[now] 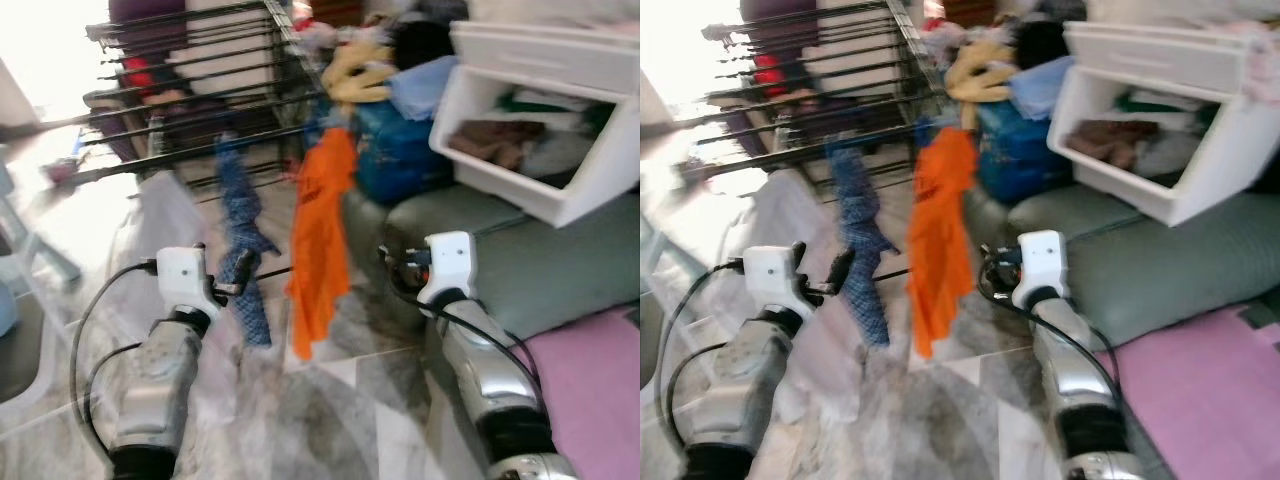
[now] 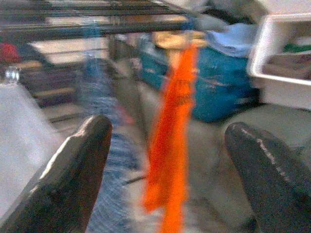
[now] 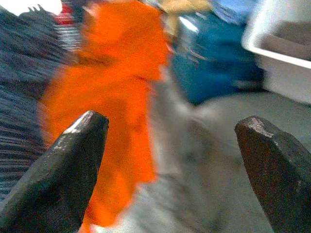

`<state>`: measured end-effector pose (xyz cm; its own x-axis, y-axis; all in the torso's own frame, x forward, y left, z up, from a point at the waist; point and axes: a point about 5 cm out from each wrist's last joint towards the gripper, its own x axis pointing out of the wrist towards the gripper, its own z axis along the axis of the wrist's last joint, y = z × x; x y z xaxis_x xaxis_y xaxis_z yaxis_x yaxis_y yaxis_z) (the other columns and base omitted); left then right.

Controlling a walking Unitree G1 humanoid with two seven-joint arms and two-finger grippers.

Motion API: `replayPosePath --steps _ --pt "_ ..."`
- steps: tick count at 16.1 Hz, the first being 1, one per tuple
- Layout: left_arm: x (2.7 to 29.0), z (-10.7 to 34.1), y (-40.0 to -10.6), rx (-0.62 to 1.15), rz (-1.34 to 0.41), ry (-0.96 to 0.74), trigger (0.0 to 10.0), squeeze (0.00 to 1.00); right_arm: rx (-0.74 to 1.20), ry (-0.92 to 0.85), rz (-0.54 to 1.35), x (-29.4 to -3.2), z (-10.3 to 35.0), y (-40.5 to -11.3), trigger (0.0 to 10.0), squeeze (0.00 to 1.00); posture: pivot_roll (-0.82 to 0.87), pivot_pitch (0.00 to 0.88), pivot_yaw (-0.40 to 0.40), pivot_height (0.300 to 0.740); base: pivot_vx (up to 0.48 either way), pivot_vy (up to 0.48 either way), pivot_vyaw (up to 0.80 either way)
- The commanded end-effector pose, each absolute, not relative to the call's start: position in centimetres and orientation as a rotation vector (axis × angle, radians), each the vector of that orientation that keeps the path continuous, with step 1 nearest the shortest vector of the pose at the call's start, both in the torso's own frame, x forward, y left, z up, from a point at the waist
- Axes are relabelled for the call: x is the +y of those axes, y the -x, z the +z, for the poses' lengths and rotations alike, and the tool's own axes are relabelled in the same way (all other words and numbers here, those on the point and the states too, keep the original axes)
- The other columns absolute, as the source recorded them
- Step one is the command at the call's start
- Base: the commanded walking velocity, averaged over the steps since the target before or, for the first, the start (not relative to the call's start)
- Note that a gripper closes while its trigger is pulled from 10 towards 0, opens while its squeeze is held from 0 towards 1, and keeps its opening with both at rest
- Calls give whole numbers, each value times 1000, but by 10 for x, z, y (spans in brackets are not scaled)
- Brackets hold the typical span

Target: Hang hanger

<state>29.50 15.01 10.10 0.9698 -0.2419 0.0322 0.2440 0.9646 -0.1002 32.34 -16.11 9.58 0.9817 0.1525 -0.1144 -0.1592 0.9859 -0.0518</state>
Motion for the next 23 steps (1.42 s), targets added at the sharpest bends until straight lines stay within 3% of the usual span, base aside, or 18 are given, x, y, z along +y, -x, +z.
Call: replayPosePath --steps 1,6,15,23 --pt "164 101 -295 -9 -222 81 10000 0 95 38 186 -148 100 -326 10000 0 -110 0 71 740 431 0 0" --pt "160 97 -295 41 -239 105 10000 0 108 36 191 -147 97 -325 10000 0 -105 0 77 740 323 349 0" --pt "155 99 -293 36 -312 59 10000 0 113 25 197 -144 96 -325 10000 0 -101 0 83 740 85 416 0" --pt "148 97 -289 40 -347 70 10000 0 114 35 174 -145 95 -326 10000 0 -98 0 86 740 478 0 0"
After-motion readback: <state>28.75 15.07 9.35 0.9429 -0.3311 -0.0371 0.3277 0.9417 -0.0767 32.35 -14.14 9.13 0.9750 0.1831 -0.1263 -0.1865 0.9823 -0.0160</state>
